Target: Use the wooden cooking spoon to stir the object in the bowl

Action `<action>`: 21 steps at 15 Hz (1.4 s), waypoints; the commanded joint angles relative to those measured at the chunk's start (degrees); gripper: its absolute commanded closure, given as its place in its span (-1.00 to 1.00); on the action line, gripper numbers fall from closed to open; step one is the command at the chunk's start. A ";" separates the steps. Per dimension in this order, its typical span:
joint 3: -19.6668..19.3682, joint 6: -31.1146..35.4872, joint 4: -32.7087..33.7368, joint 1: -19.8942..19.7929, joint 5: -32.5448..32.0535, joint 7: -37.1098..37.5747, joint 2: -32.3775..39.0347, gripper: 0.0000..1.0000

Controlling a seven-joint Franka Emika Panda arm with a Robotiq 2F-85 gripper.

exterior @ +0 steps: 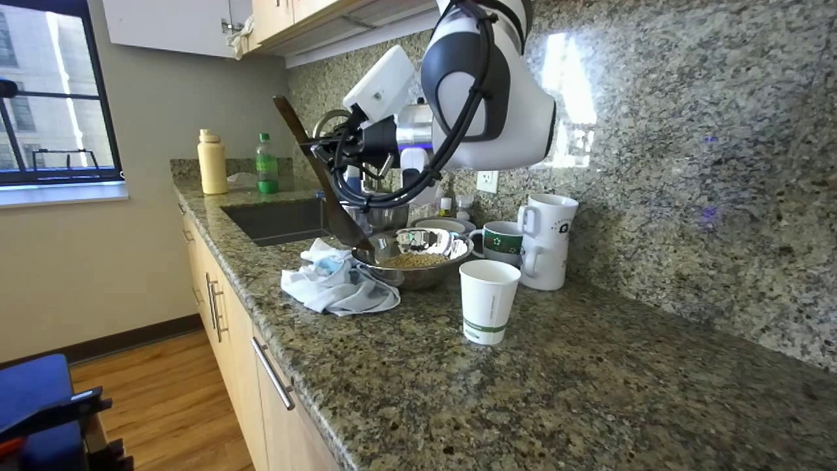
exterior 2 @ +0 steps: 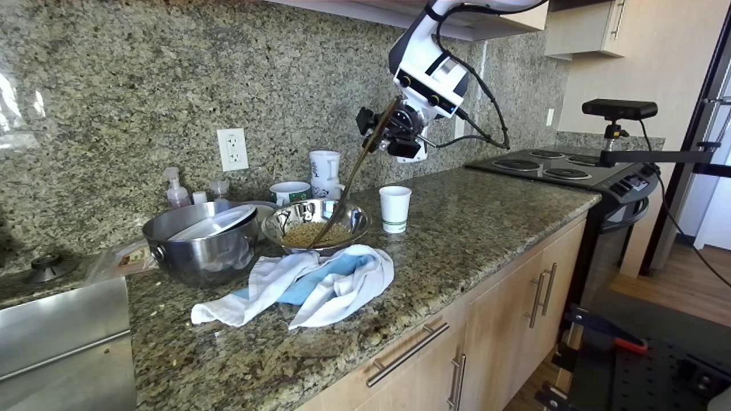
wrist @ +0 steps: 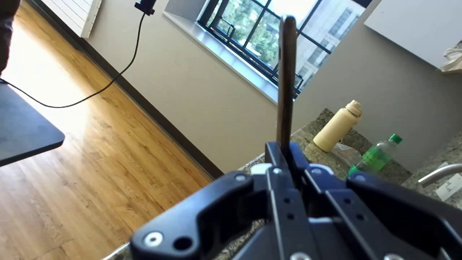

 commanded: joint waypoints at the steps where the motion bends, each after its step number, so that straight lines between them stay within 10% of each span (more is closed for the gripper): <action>1: -1.56 0.84 -2.10 0.52 -0.35 5.76 -2.65 0.97; 21: -2.51 0.18 0.95 -0.77 3.39 10.38 -1.96 0.87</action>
